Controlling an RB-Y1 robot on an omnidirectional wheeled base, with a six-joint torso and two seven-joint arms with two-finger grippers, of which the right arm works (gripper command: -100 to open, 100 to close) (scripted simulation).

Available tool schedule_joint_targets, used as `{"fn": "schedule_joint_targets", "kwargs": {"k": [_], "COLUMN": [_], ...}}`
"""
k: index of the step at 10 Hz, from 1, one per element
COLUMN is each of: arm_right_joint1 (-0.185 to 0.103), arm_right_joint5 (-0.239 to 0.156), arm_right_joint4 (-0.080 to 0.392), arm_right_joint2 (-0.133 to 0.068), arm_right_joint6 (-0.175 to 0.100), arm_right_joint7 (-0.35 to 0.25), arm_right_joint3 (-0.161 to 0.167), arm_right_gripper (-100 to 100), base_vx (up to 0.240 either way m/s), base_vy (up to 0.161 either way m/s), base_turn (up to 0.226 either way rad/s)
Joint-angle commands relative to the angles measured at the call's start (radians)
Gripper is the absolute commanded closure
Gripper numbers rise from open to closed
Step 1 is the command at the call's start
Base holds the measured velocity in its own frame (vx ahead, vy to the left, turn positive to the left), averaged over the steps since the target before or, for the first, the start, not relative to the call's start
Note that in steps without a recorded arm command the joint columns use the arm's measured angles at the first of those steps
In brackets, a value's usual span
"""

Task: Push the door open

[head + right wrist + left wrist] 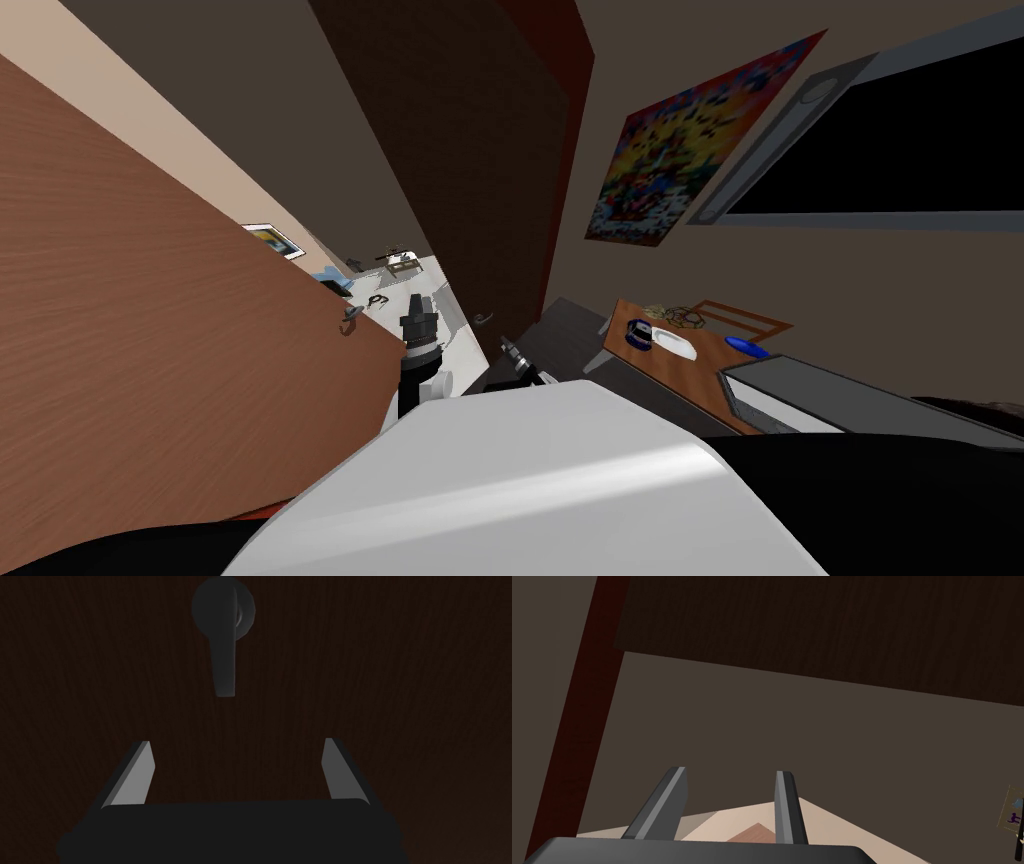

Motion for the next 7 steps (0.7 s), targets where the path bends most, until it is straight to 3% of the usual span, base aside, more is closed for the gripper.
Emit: {"fn": "schedule_joint_targets", "kwargs": {"k": [1,3,5,7], "arm_right_joint1": [-0.013,-0.024,-0.026,-0.029], "arm_right_joint5": [-0.002,-0.005,-0.005,-0.005], "arm_right_joint4": [0.032,0.061,0.063,0.069], "arm_right_joint2": [0.006,0.013,-0.002,-0.005], "arm_right_joint6": [-0.010,-0.017,-0.019,-0.019], "arm_right_joint7": [-0.004,-0.009,-0.007,-0.006], "arm_right_joint3": [0.014,0.029,0.018,0.012], "arm_right_gripper": [-100,-100,-100,-100], "base_vx": [0.161,0.138,0.106,0.170], "base_vy": [0.052,0.050,0.057,0.135], "base_turn": [-0.036,-0.022,0.016,0.025]}}
